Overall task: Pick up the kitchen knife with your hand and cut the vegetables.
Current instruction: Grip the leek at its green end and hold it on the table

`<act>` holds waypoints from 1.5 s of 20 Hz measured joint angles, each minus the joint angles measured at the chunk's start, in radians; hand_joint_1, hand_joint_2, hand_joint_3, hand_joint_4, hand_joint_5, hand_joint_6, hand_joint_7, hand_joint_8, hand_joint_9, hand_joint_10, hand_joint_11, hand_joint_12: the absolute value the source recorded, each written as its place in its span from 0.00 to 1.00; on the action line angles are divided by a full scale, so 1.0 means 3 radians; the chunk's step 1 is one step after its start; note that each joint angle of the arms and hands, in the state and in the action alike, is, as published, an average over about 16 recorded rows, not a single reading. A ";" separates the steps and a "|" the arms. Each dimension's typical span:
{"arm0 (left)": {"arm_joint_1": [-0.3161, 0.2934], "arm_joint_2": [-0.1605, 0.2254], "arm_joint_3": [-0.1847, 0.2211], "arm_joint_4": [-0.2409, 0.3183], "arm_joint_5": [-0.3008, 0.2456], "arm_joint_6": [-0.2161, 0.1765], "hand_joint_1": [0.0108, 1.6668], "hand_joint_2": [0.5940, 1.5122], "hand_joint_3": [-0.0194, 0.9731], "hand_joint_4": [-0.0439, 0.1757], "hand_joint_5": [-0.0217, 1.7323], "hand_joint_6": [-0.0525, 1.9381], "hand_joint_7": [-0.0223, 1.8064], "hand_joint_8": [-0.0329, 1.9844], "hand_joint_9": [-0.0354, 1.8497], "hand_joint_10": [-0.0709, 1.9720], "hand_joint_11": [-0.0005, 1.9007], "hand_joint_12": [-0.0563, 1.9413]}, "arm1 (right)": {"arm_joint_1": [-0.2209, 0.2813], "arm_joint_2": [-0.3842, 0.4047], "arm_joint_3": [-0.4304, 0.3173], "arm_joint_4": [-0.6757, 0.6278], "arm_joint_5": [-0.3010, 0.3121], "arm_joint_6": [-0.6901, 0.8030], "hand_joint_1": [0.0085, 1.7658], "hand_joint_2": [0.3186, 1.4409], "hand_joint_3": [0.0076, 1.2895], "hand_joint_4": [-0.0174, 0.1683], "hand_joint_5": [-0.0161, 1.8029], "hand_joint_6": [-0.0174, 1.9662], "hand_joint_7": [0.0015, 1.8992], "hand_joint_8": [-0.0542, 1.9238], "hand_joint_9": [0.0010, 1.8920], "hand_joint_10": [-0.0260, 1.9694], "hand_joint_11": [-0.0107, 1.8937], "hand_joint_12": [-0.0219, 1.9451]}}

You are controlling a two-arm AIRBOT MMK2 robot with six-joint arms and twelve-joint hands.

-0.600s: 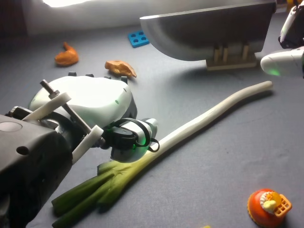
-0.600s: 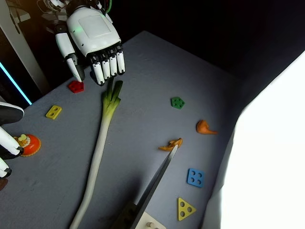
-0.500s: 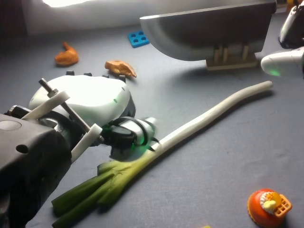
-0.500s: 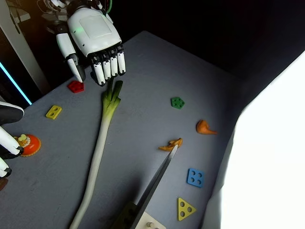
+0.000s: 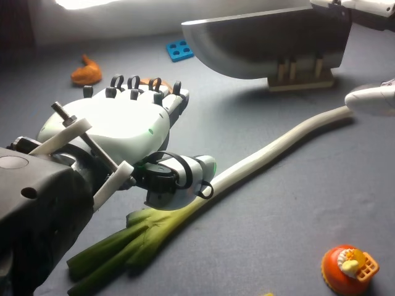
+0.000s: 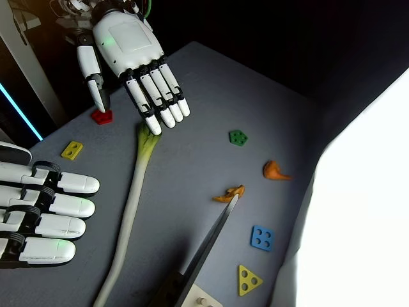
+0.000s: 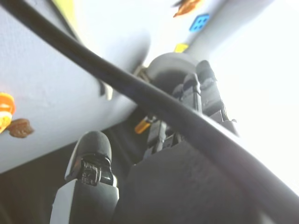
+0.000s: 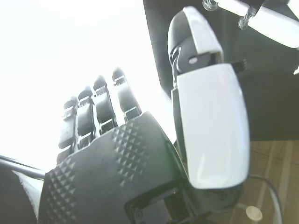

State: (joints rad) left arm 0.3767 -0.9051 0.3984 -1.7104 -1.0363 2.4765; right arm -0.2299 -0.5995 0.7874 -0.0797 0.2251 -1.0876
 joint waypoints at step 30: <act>0.0686 0.0007 -0.0213 0.0571 -0.0103 -0.0784 0.20 0.86 0.02 0.31 0.04 0.03 0.05 0.01 0.05 0.04 0.01 0.13 | -0.1190 -0.0934 0.2101 0.0157 0.1503 0.1903 0.64 0.64 0.01 0.27 0.02 0.02 0.01 0.03 0.01 0.01 0.02 0.01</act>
State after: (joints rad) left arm 0.5825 -0.9030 0.3347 -1.5390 -1.0672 2.2412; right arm -0.5868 -0.8797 1.4176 -0.0328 0.6760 -0.5167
